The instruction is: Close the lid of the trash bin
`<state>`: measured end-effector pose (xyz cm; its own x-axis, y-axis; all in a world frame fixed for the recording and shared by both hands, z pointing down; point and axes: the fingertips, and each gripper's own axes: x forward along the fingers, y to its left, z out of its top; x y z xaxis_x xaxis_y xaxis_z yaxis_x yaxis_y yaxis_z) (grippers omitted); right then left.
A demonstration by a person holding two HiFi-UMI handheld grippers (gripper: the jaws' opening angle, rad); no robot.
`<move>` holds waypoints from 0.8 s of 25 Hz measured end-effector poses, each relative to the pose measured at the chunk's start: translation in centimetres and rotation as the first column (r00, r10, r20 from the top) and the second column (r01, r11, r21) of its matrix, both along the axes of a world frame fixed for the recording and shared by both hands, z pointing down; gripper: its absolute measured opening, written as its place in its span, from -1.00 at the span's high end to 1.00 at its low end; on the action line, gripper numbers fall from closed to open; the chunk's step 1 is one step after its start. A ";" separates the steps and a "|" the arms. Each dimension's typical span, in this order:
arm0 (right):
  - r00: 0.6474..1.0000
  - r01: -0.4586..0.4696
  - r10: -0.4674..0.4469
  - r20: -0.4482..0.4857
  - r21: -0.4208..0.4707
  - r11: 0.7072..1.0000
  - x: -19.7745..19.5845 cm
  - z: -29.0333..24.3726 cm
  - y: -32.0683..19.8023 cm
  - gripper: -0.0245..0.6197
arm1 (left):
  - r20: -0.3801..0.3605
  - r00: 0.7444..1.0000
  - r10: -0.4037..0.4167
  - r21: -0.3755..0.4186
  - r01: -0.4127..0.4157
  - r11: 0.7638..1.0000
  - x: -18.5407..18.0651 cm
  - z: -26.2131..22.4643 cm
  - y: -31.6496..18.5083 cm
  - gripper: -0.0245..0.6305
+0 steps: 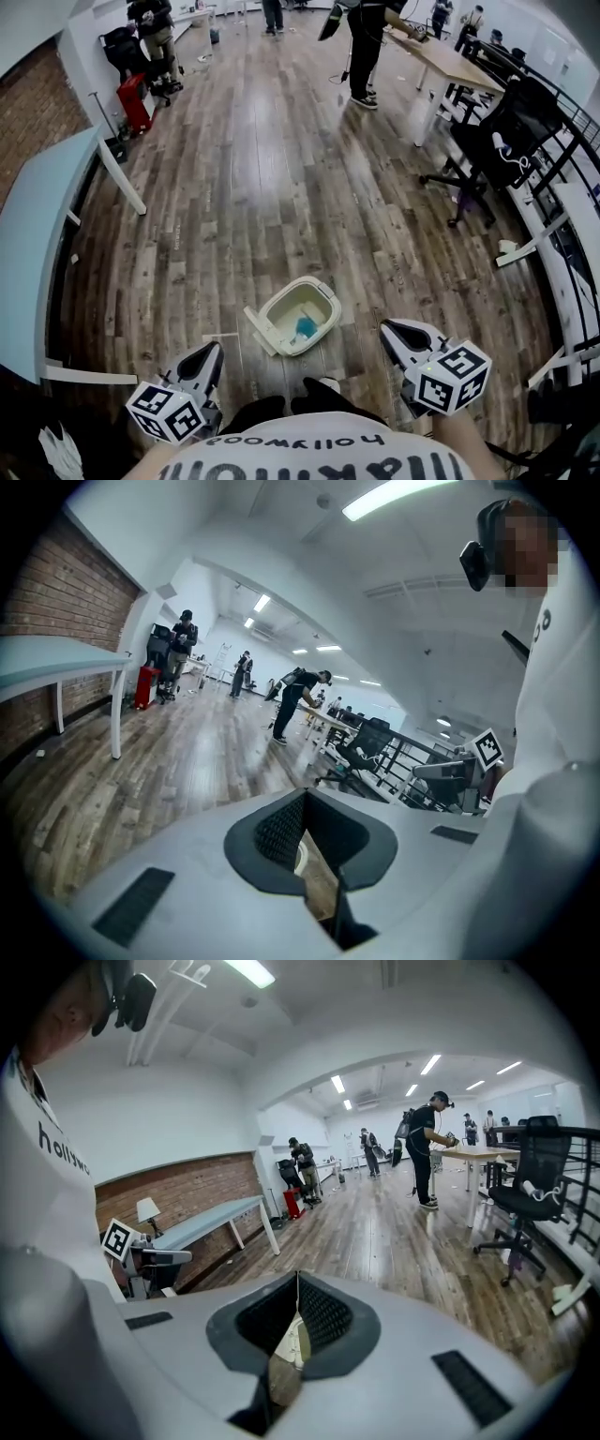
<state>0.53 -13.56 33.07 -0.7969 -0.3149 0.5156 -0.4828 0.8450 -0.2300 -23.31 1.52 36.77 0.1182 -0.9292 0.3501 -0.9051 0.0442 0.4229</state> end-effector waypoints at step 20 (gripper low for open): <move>0.999 0.043 -0.044 -0.016 -0.089 0.995 3.9 3.1 -8.1 0.89 | -0.005 0.992 -0.122 -0.096 0.121 0.988 2.3 3.4 -5.9 0.91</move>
